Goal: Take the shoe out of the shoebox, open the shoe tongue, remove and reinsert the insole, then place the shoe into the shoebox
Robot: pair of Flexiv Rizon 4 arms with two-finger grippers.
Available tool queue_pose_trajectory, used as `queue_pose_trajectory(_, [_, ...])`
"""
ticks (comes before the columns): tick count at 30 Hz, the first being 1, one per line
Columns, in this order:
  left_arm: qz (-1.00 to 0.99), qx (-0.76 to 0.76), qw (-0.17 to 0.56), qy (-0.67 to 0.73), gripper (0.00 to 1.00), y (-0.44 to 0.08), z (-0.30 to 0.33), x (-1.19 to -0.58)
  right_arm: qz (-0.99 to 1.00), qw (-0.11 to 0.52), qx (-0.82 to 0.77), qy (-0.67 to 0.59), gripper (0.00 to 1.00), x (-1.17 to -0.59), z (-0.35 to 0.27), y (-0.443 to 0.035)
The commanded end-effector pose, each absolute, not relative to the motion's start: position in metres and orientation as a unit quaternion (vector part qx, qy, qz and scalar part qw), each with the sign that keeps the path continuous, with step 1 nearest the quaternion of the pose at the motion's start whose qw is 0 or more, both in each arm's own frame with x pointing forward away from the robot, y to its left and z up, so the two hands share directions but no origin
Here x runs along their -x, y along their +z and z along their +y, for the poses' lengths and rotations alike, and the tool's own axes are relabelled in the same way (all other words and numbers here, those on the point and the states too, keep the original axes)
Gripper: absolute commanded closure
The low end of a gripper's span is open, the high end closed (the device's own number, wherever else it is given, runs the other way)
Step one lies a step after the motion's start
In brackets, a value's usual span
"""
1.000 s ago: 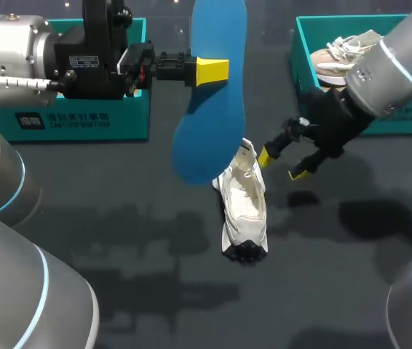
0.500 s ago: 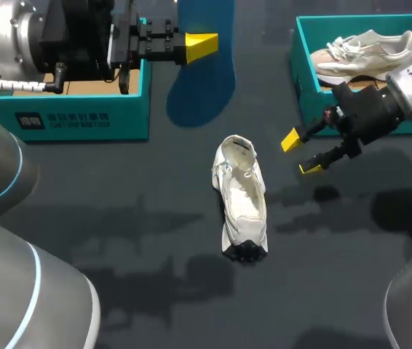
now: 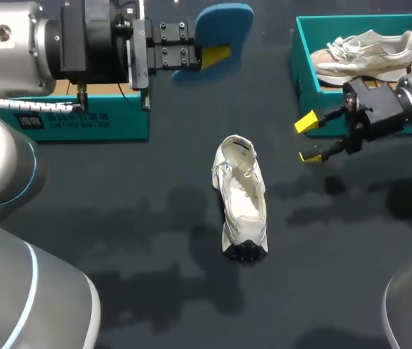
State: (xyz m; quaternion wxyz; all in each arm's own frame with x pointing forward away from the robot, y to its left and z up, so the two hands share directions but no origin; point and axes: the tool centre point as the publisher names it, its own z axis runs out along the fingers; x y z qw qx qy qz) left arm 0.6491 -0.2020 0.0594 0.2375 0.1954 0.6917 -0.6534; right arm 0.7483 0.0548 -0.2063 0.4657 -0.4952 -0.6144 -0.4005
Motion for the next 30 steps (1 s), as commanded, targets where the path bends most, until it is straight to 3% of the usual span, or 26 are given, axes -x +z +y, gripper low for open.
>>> queue_pose_trajectory(1, [0.657,-0.316,0.351,-0.588,1.0,0.044,-0.211,-0.66,-0.594,0.474,0.497,-0.42,0.0,-0.757,0.049,-0.186])
queue_pose_trajectory(3, [0.652,-0.375,0.439,-0.491,1.0,0.03,-0.217,-0.669,-0.585,0.49,0.477,-0.436,0.0,-0.759,0.049,-0.179])
queue_pose_trajectory(13, [0.652,-0.375,0.439,-0.491,1.0,0.03,-0.217,-0.669,-0.585,0.49,0.477,-0.436,0.0,-0.759,0.049,-0.179])
queue_pose_trajectory(15, [0.632,-0.416,0.479,-0.444,1.0,0.026,-0.222,-0.664,-0.585,0.49,0.477,-0.436,0.0,-0.759,0.049,-0.179])
queue_pose_trajectory(20, [0.588,-0.45,0.526,-0.418,1.0,-0.005,-0.23,-0.69,-0.561,0.502,0.479,-0.451,0.0,-0.773,0.047,-0.168])
queue_pose_trajectory(30, [0.543,-0.493,0.541,-0.411,1.0,-0.063,-0.247,-0.731,-0.528,0.513,0.478,-0.479,0.0,-0.791,0.046,-0.155])
